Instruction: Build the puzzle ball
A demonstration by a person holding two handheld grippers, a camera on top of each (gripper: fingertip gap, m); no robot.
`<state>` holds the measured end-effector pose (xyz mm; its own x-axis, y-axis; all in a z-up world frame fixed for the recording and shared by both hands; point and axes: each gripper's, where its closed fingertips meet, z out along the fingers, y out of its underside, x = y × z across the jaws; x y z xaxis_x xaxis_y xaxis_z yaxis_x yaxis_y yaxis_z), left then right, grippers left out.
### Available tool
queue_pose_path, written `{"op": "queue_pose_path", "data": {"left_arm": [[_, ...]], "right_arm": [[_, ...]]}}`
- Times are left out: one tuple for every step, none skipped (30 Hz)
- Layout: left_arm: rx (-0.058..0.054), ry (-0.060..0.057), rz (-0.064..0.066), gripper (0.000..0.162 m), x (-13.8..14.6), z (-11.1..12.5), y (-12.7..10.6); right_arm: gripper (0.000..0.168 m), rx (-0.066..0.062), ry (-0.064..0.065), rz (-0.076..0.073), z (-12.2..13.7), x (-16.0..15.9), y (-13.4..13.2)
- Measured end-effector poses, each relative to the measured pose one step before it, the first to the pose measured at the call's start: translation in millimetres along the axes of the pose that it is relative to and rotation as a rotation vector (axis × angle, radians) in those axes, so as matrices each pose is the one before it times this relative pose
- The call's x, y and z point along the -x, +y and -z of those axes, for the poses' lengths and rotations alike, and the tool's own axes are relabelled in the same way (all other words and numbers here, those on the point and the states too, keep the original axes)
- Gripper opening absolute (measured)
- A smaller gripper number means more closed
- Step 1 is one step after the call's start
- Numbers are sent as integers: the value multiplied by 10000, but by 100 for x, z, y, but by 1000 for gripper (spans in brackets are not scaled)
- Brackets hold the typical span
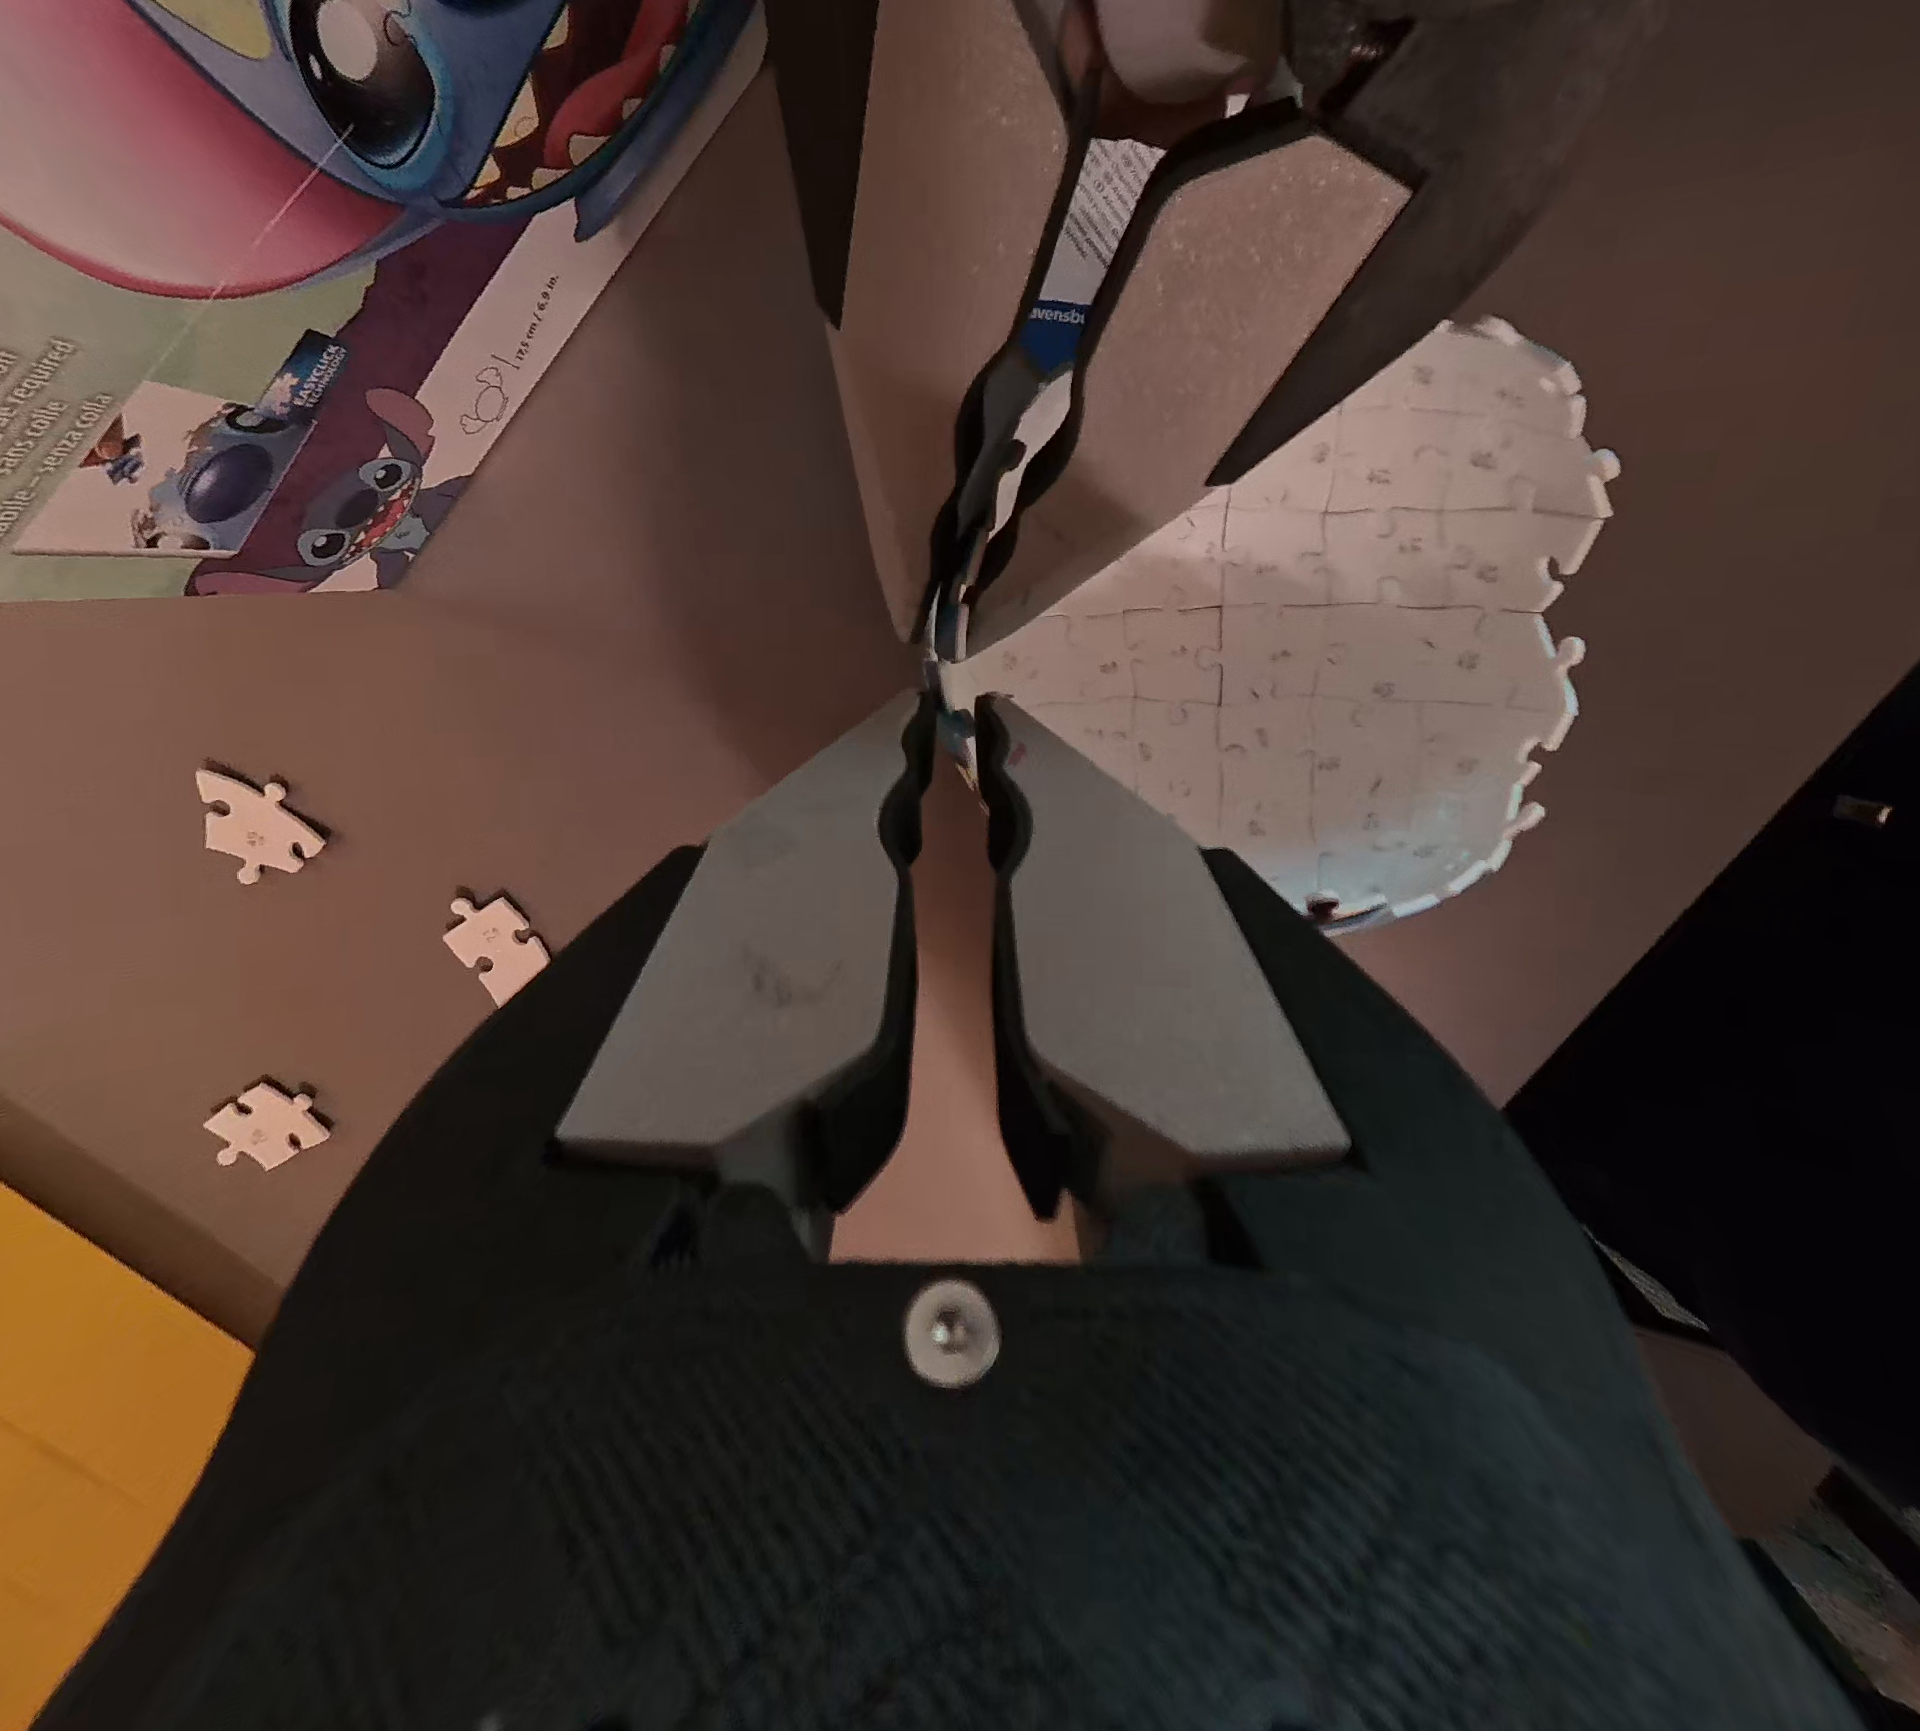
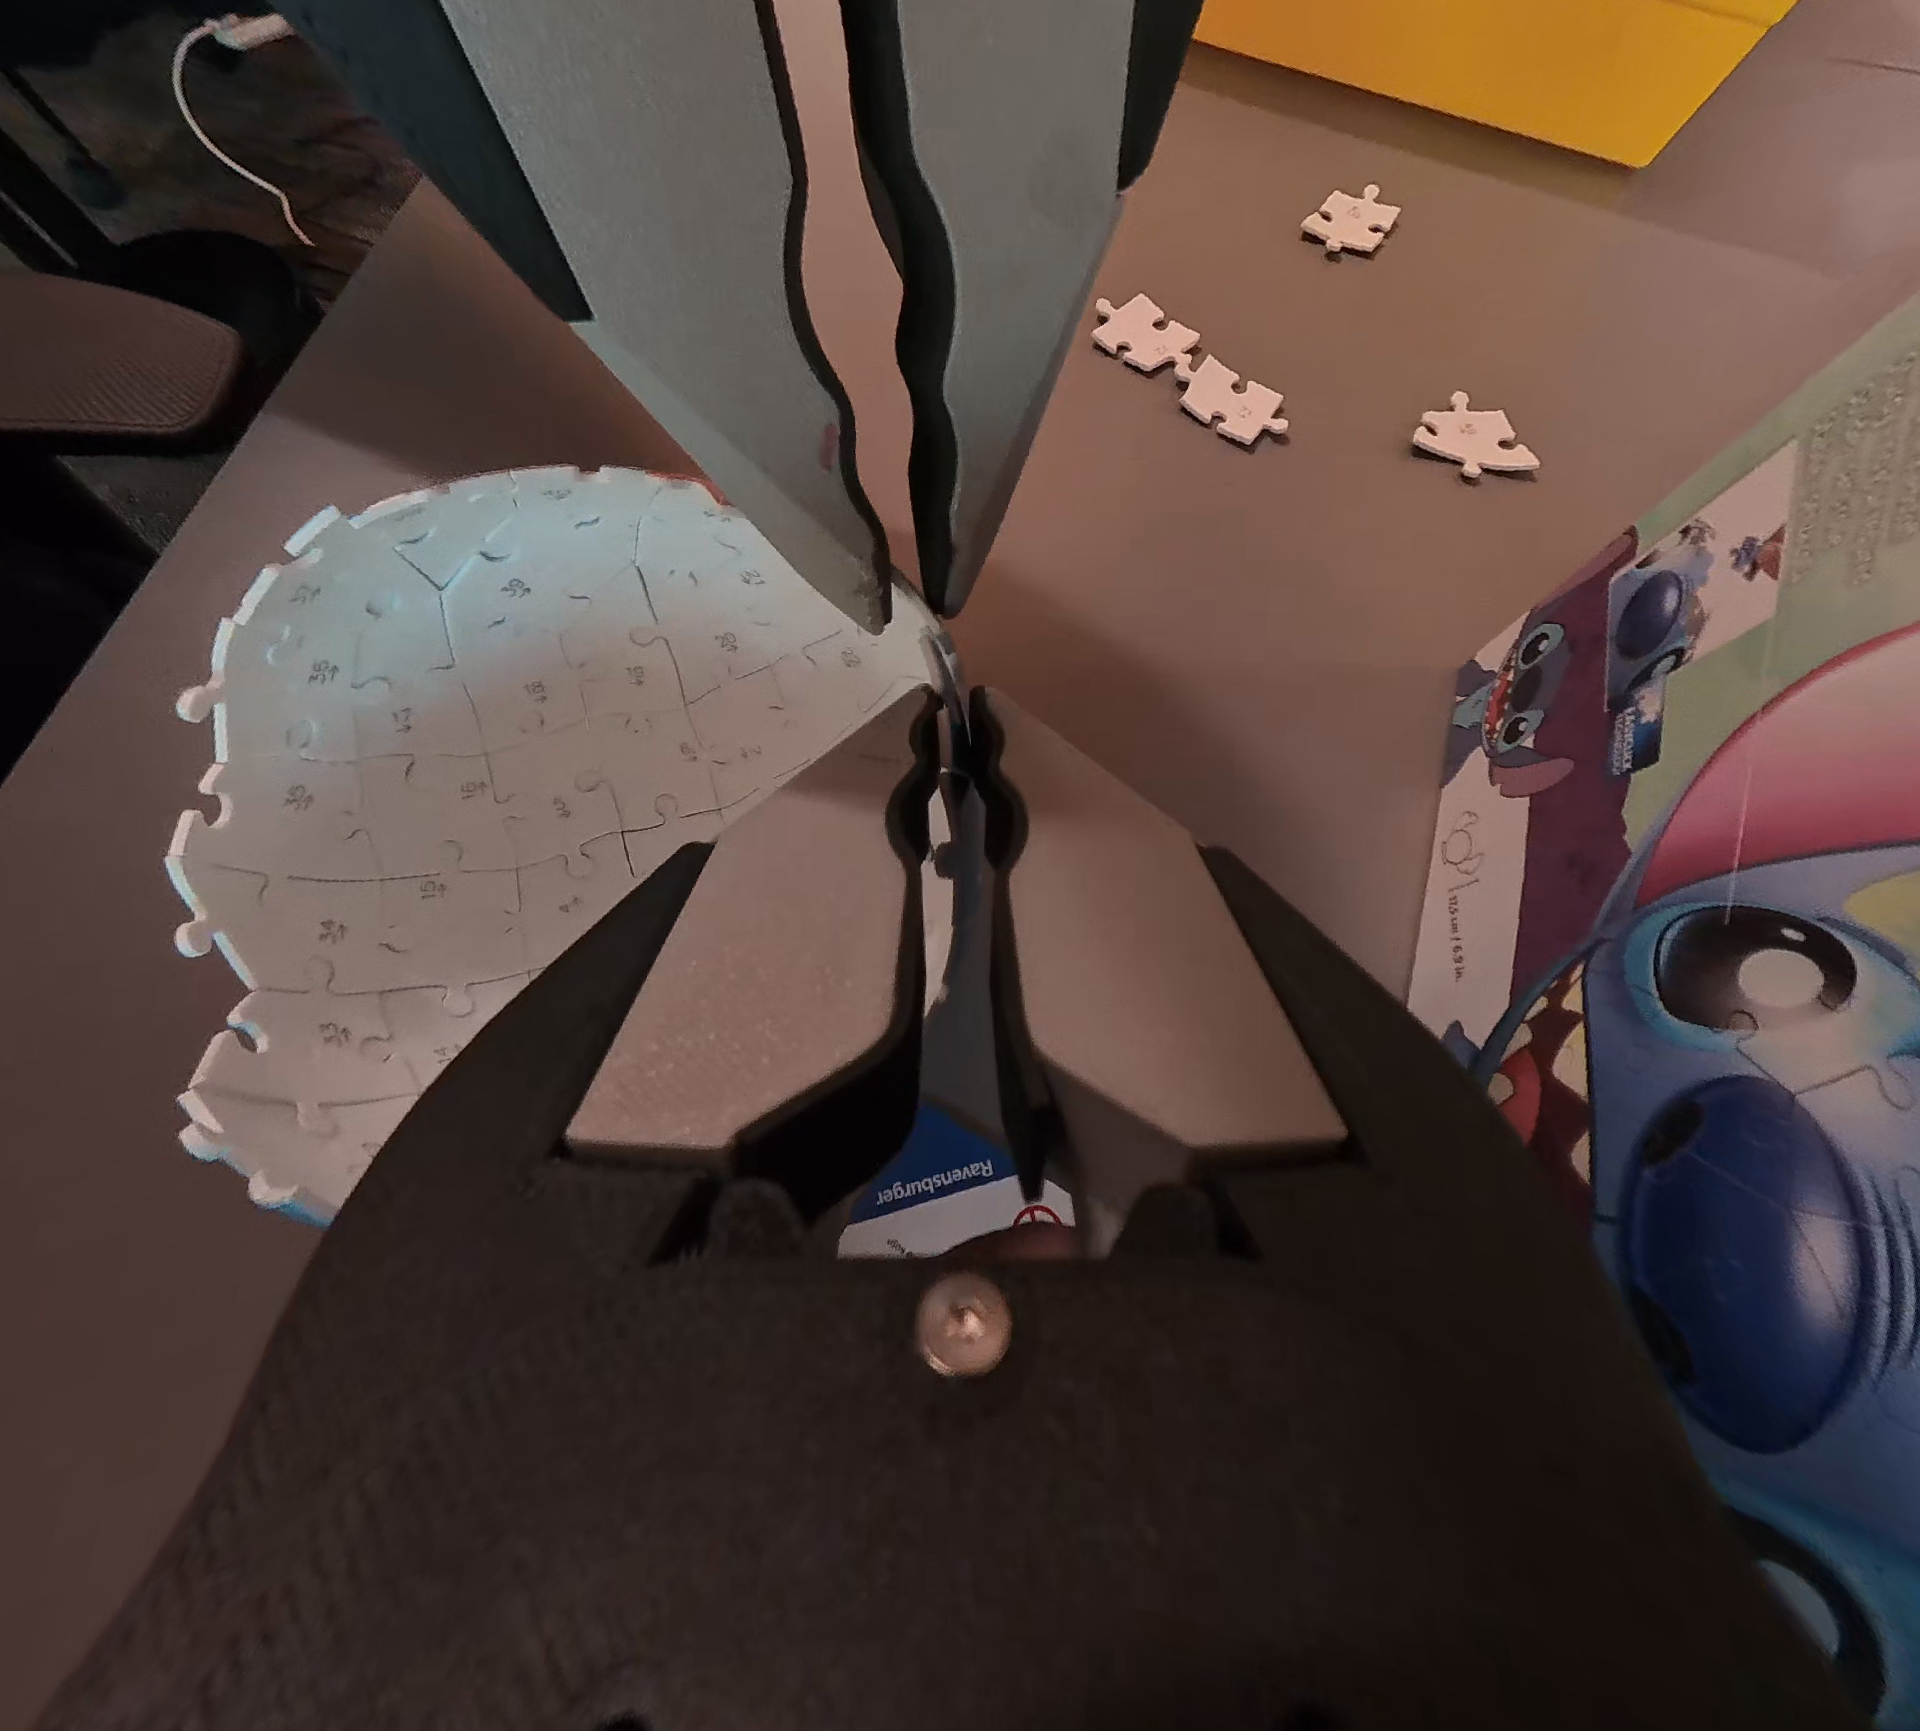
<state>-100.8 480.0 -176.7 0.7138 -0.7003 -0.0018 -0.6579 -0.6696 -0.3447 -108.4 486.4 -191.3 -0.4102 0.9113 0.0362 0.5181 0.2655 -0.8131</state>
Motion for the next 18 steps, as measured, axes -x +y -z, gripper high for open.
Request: {"op": "queue_pose_path", "data": {"left_arm": [[32, 13, -8, 4, 15, -16, -1], [25, 18, -2, 4, -11, -11, -15], [16, 1, -19, 4, -17, -13, -14], [15, -35, -53, 4, 2, -8, -2], [-9, -52, -89, 4, -13, 2, -24], [-18, -78, -125, 4, -8, 7, -11], [-28, -98, -169, 3, -14, -4, -20], [-27, -113, -147, 3, -2, -2, 1], [-27, -96, -82, 3, 0, 1, -16], [-24, -80, -40, 3, -16, 25, -10], [-15, -66, -34, 3, -2, 42, 7], [-29, -24, -29, 3, -42, 52, -12], [-79, 21, -19, 3, -95, 69, -85], [-68, 40, -9, 3, -100, 70, -83], [-30, 22, -26, 3, -59, 41, -32], [-58, -45, -31, 3, 9, 24, -73], [-26, -81, -44, 3, 73, -3, -16], [3, -65, -59, 3, 38, -16, 14]], "right_arm": [[1, 28, 26, 18, -19, -16, 10], [1, 19, 25, 39, 3, -3, 16], [1, 24, 31, 52, 0, -3, 17], [1, 37, 37, 50, -15, -9, 29], [1, 52, 35, 48, -8, 1, 34], [1, 63, 41, 61, -15, -8, 24], [2, 78, 53, 72, -1, -11, 43], [2, 81, 54, 66, -4, -25, 31], [2, 53, 42, 56, 12, -5, -20], [3, 20, 40, 52, 13, -19, -45], [5, -7, 43, 38, 14, -41, -52], [6, -34, 22, 12, 11, -49, -70], [7, -67, -6, 1, 43, -34, -94], [9, -95, -43, 29, 66, 30, -145], [9, -70, -59, 69, 77, 61, -69], [8, -24, -31, 73, 55, 23, -9], [6, -11, -42, 58, 23, 35, 5], [3, 3, -33, 54, -30, 36, -11]]}}
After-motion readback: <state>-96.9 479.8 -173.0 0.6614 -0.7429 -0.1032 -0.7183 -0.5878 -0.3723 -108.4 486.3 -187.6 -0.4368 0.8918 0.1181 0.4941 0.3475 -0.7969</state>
